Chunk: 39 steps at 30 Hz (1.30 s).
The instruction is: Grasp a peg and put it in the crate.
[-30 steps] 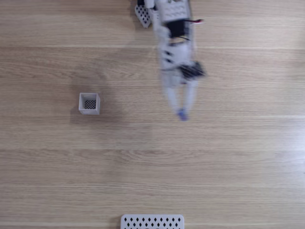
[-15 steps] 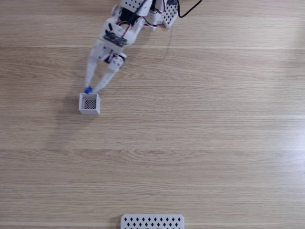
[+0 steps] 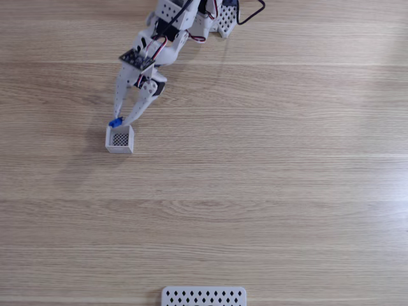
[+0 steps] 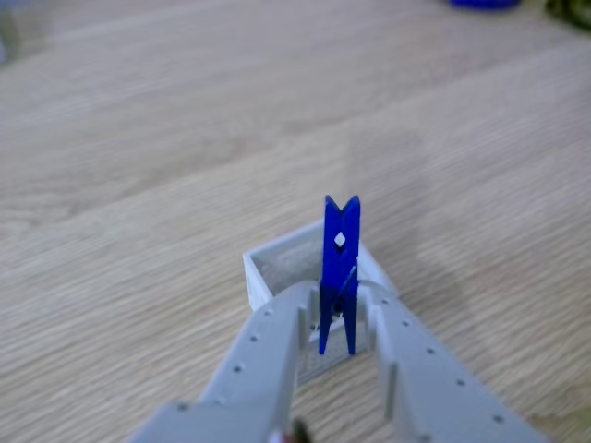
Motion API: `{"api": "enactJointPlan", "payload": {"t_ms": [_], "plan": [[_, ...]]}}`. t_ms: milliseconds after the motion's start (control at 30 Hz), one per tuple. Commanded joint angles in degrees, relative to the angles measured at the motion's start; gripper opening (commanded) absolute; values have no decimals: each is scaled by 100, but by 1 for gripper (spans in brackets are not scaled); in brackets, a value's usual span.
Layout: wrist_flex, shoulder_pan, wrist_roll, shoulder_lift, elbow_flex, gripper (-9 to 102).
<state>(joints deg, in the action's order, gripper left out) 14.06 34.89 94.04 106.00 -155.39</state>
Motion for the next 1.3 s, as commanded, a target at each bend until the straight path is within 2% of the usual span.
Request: {"api": "enactJointPlan", "payload": {"t_ms": [0,500,1267], "plan": [[211,53,-79,-185,949,0],[114,-70,-97,-422,1371,0],[114,-114,-70,-352,1397,17]]}}
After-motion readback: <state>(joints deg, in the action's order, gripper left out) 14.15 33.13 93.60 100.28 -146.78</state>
